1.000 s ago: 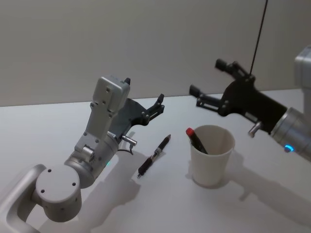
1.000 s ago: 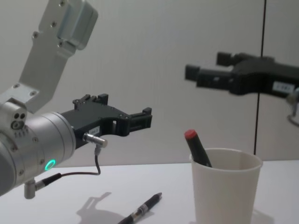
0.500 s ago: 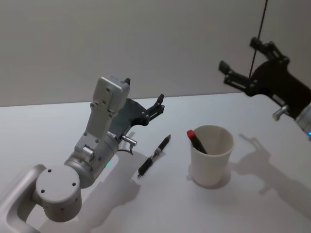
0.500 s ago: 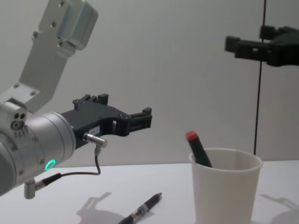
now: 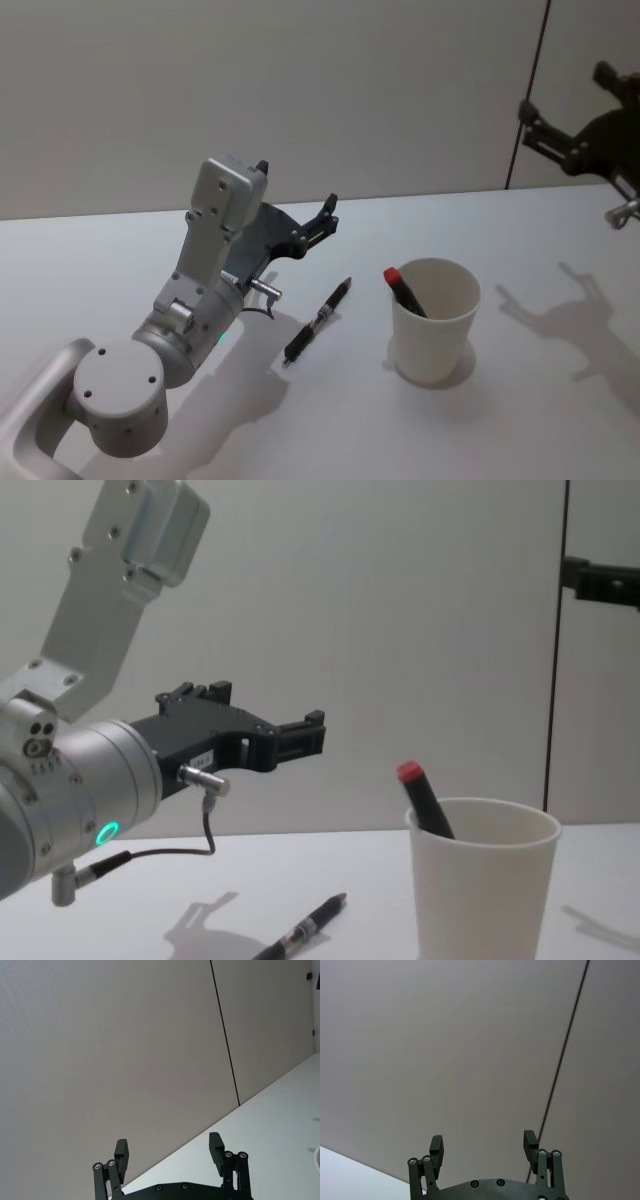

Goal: Place the pen into the pen holder.

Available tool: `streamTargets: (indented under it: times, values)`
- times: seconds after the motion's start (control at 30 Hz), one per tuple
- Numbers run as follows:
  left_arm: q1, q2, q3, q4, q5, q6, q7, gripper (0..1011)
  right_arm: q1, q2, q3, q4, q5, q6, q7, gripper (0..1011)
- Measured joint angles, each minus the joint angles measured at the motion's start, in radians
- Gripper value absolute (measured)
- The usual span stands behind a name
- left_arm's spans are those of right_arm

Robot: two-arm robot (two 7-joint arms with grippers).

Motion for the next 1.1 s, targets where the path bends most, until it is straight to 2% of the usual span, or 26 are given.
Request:
streamTargets:
  times: [0.27,0.57,1.1]
  values:
    - [0.000,0.000,0.000,0.000,0.000,0.000,0.000,1001,-0.012,0.009,0.020,-0.007,-0.028,0.042,-0.102,1001]
    - [0.000,0.000,0.000,0.000,0.000,0.000,0.000,1001,-0.025,0.003,0.024,-0.007,-0.033,0.049,-0.118,1001]
    - [0.000,0.000,0.000,0.000,0.000,0.000,0.000,1001,-0.174,-0.123,0.011,-0.008,-0.042,0.051,-0.084,1001]
